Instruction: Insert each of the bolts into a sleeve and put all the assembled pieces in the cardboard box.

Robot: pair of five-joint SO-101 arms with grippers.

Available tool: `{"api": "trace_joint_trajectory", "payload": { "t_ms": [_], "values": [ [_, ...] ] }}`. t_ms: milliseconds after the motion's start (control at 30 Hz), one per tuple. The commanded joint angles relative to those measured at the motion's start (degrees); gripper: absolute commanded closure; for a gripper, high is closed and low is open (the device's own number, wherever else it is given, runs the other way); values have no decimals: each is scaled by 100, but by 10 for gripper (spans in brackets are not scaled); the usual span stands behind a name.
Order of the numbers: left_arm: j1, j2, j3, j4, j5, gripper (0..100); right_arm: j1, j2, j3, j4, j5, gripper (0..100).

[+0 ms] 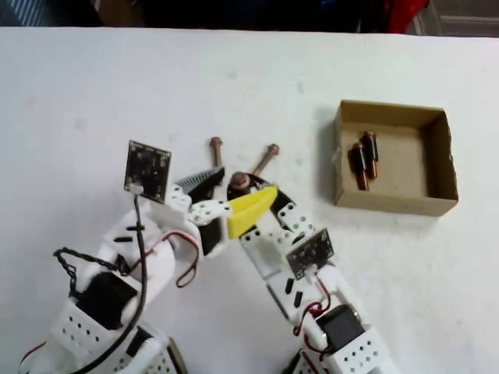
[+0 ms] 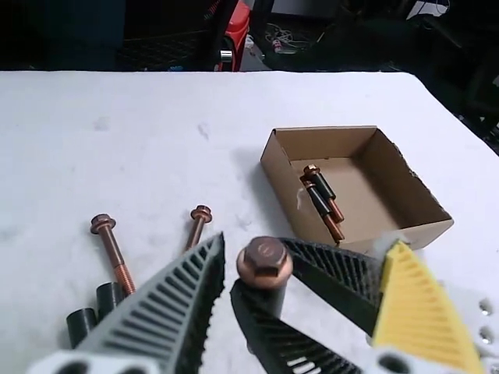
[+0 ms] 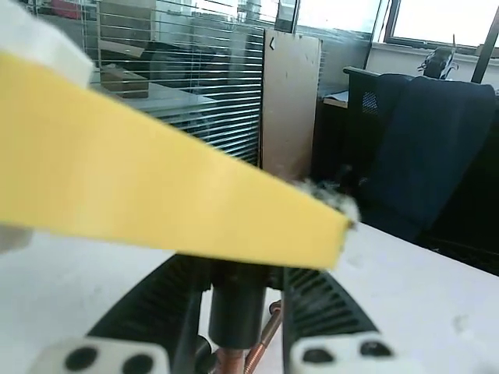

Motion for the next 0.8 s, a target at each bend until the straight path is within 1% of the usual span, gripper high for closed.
{"api": "trace_joint_trajectory", "payload": {
  "t_ms": [0, 67, 167, 267, 400, 500, 600, 700, 767],
  "values": [
    [-31, -75, -571, 9, -53, 672, 48, -75, -26, -154, 0, 981],
    [-31, -75, -703, 18, -105, 672, 48, -75, -18, -145, 0, 981],
    [-295, -75, -791, 202, -607, 672, 57, -75, -18, -145, 0, 981],
    [-804, -75, -941, 738, -1055, 672, 119, -75, -18, 4, 0, 981],
    [-1543, -66, -1178, 1433, -1240, 672, 295, -75, -18, 48, 0, 981],
    [-1886, -48, -1284, 1873, -1363, 672, 374, -75, -26, 57, 0, 981],
    [-2026, -40, -1257, 2224, -1565, 672, 426, -75, -44, 163, 0, 981],
    [-2053, -40, -1257, 2523, -1688, 677, 426, -75, -237, 734, 0, 981],
    [-2044, -40, -1257, 2637, -1732, 714, 426, -75, -440, 1130, 0, 981]
  ]
}}
